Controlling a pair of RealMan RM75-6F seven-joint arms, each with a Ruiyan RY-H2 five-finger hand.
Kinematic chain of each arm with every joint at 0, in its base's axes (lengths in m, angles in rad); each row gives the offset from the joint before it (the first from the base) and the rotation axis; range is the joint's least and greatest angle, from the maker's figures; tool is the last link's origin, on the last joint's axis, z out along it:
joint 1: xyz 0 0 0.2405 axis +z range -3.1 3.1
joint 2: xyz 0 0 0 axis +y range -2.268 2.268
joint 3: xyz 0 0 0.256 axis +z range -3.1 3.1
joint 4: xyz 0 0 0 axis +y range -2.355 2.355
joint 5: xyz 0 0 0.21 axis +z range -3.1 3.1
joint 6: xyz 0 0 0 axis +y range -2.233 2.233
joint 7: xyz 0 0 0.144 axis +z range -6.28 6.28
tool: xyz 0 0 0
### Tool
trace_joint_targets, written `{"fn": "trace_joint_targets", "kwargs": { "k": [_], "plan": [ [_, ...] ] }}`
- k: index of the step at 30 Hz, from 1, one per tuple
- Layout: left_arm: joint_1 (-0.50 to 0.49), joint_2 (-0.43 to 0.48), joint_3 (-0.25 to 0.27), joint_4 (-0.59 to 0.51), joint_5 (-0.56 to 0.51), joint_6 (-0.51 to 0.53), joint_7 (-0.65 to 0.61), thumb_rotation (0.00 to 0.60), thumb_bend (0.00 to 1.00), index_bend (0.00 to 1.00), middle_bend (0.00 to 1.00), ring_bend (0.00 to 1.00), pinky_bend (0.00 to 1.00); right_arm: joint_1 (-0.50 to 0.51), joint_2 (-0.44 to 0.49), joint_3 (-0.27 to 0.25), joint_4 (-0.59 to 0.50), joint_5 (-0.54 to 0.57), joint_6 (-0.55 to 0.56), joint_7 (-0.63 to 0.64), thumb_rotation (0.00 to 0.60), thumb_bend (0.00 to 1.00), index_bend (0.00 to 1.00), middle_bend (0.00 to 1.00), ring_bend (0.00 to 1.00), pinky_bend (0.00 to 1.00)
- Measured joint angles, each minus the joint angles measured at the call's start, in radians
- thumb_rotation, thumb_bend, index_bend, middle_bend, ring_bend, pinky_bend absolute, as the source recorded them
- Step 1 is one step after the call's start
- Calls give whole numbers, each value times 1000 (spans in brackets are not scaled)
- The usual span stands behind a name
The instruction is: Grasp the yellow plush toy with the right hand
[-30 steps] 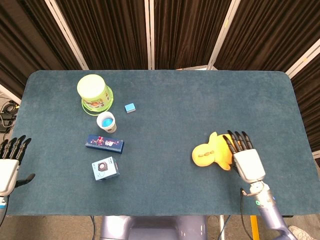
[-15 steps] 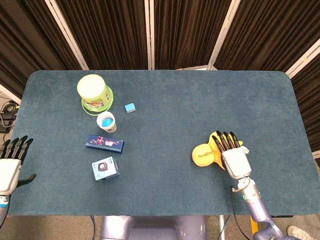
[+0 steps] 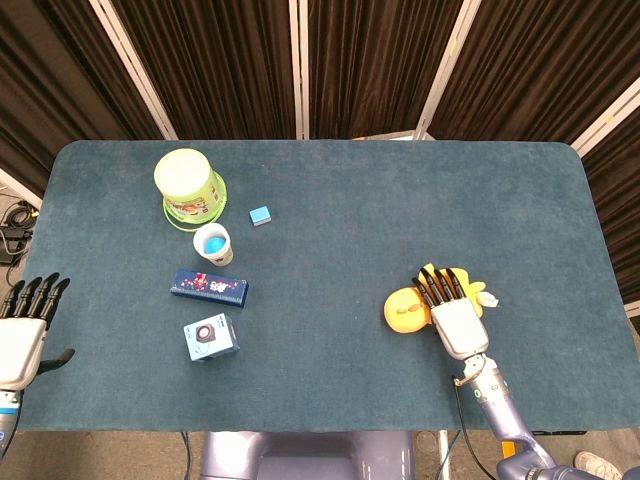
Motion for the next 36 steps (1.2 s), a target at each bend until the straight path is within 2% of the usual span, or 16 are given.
{"fn": "trace_joint_targets", "kwargs": {
  "k": [10,17,25,29,36],
  "plan": [
    [-4,-3,3,0,-5,-11,6,600,83,0,0,0,0,13,-25,-11,66,24,-38,5,600,1000,0,0,0,0],
    [-5,-2,4,-1,-5,-12,12,600,84,0,0,0,0,5,1,30,58,99,-51,9,600,1000,0,0,0,0],
    [-6,0,6,-4,-6,-16,16,600,84,0,0,0,0,1,42,49,19,130,-54,44,600,1000,0,0,0,0],
    [-7,-1,9,-5,-3,-18,21,600,84,0,0,0,0,2,50,39,5,128,-63,57,600,1000,0,0,0,0],
    [-8,1,10,-4,-5,-21,21,600,83,0,0,0,0,7,44,-12,-13,86,-84,73,600,1000,0,0,0,0]
  ]
}}
